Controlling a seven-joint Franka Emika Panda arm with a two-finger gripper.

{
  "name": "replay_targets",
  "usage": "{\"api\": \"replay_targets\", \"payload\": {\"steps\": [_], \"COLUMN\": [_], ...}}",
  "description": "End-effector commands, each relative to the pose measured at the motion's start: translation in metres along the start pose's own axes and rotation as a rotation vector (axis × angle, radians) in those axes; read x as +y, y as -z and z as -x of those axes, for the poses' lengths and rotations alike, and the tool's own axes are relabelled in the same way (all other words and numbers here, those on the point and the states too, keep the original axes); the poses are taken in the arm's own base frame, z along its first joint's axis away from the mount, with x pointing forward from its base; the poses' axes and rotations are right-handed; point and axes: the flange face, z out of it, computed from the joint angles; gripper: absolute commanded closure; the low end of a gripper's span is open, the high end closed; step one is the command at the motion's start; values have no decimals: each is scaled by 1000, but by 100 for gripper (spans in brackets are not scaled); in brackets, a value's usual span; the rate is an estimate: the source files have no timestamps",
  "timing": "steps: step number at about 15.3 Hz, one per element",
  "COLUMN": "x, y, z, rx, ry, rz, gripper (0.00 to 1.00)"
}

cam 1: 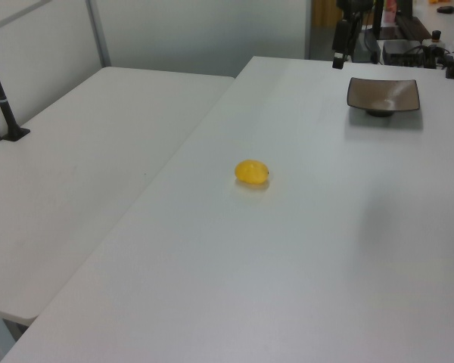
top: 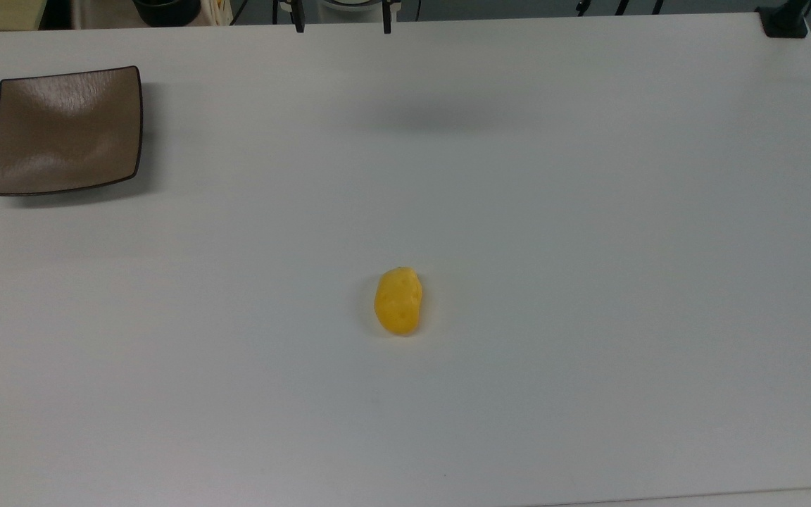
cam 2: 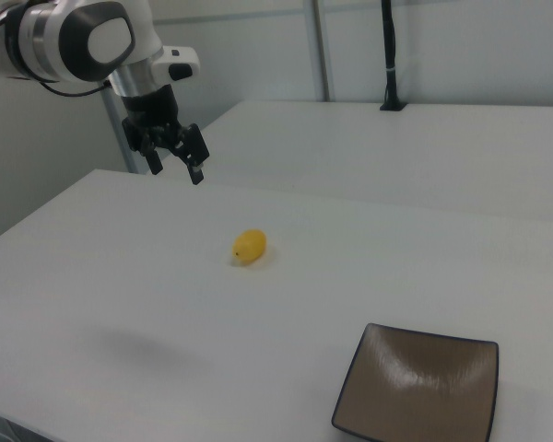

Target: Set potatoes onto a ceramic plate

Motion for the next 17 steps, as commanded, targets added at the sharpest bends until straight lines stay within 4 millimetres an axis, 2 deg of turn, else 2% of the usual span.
{"api": "replay_targets", "payload": {"steps": [1,7,10,12,13,17], "x": [-1,-6,-6,-8,-9,-9], "y": [-4,-33,-59,-76,-78,-115], "z": [-17,-59,-84,-94,-97,-114], "rx": [15,-5,-20,-14,10,32], "ry": [10,1,-8,-4,-3,2], "rz": [-17,-25,-45,-45,-46,-49], "gripper": [0,0,0,0,0,0]}}
